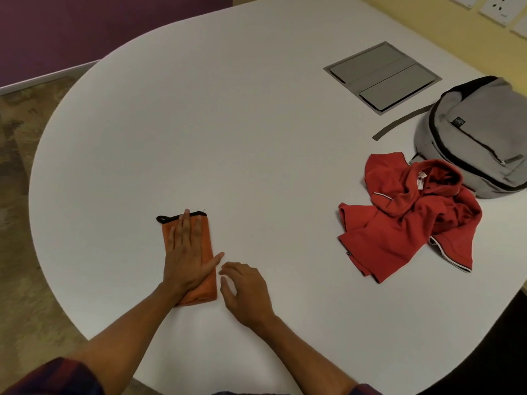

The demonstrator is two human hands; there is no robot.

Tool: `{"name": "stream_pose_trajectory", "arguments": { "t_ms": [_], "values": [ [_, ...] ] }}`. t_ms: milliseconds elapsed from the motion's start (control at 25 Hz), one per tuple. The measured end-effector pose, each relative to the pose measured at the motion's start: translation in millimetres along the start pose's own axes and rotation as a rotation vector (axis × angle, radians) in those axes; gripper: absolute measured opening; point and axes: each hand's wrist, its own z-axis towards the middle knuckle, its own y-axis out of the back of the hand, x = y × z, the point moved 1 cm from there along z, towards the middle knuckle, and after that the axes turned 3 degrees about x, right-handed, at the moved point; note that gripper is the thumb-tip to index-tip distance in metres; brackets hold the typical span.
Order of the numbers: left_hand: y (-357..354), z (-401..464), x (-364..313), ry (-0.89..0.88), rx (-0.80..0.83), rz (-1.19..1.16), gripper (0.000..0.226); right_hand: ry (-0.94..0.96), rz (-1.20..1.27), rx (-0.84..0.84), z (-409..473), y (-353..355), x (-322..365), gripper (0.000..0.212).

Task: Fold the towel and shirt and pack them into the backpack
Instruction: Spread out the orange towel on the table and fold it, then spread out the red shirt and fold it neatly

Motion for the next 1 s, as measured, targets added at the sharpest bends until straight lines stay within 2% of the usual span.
{"name": "stream_pose_trajectory", "arguments": {
  "t_ms": [120, 280, 400, 560, 840, 1000],
  "values": [
    [2.4, -7.1, -11.3, 0.058, 0.001, 0.057, 0.103, -0.031, -0.013, -0.05, 6.1, 13.7, -6.4, 0.024],
    [-7.0, -19.4, -10.0, 0.126, 0.007, -0.036, 0.109, -0.058, -0.027, -0.099, 9.2, 32.0, -16.5, 0.017],
    [-12.1, -19.6, -2.8, 0.124, 0.023, -0.108, 0.106, -0.082, -0.029, -0.115, 7.6, 46.7, -25.7, 0.016],
    [-4.8, -6.4, 9.4, 0.103, 0.06, -0.063, 0.103, -0.142, -0.025, -0.145, 6.2, 72.7, -43.8, 0.018],
    [15.2, 21.3, 37.2, 0.102, 0.103, 0.024, 0.106, -0.19, -0.013, -0.323, 6.2, 155.0, -90.8, 0.02],
    [31.6, 21.2, 4.3, 0.082, -0.03, 0.056, 0.091, -0.278, -0.083, -0.421, 6.3, 217.9, -135.4, 0.022]
  ]
}}
